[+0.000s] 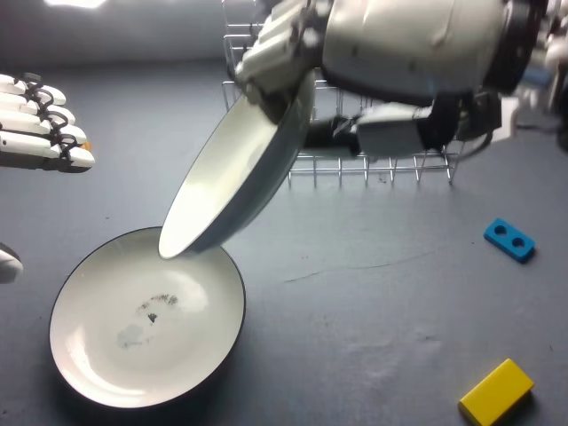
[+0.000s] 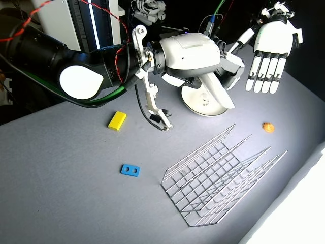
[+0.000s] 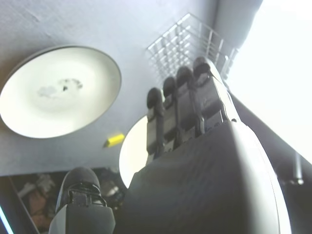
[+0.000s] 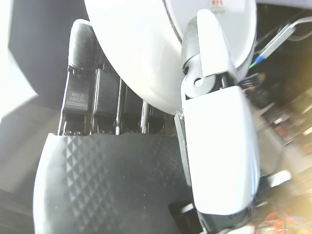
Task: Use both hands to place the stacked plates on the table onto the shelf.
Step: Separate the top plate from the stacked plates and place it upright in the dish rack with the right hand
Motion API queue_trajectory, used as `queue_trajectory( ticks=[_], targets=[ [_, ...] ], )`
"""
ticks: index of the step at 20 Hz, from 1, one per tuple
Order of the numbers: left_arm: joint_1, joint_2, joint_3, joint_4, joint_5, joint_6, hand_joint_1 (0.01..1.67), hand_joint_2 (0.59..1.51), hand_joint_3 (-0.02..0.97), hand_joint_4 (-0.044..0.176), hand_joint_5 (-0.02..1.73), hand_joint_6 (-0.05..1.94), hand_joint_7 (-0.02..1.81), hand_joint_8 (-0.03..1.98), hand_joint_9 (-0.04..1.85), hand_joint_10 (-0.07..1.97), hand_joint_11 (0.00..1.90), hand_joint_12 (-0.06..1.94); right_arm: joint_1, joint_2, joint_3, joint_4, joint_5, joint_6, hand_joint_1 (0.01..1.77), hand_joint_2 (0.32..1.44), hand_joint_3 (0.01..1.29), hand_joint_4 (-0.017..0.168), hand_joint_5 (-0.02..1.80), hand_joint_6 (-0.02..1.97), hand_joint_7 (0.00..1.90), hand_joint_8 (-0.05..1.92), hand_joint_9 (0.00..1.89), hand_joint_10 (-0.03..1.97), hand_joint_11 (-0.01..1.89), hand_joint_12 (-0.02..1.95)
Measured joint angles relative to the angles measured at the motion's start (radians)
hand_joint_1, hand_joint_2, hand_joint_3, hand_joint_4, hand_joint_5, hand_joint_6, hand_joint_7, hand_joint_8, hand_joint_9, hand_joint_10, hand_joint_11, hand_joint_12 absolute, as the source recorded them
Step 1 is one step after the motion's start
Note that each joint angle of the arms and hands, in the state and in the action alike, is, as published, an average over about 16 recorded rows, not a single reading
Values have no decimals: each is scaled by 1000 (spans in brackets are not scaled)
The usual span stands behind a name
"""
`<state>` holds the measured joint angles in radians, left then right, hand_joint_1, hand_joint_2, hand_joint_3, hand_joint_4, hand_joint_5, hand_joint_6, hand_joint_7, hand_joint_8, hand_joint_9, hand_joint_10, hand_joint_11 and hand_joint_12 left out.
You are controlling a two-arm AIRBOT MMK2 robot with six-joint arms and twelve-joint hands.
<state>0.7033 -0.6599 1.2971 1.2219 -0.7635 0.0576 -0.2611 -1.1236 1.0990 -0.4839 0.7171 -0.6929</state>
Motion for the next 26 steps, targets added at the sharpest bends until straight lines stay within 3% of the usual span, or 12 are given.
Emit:
queue_trajectory(
  ticks=[5,12,21,26],
  targets=[
    [-6,1,18,8,4,0,16,1060,21,2,283,21,253,1,206,13,164,16,76,16,61,-26,-100,249,1147,1065,12,24,807,1235,923,1082,898,671,500,1562],
    [-11,-4,43,17,10,0,16,1075,20,2,272,20,247,1,199,13,165,16,161,23,140,-54,-234,514,1155,1073,11,23,761,1307,868,1188,801,875,451,1672],
    [-12,-9,49,32,7,0,15,1070,21,2,256,19,242,0,209,12,175,22,212,16,188,-47,-365,633,1159,1107,11,22,694,1417,775,1339,630,1227,349,1899],
    [-12,-11,49,38,7,0,15,1070,21,2,279,19,266,-1,223,12,175,27,217,-1,213,-39,-405,650,1159,1126,11,22,701,1383,788,1309,640,1206,361,1887]
  ],
)
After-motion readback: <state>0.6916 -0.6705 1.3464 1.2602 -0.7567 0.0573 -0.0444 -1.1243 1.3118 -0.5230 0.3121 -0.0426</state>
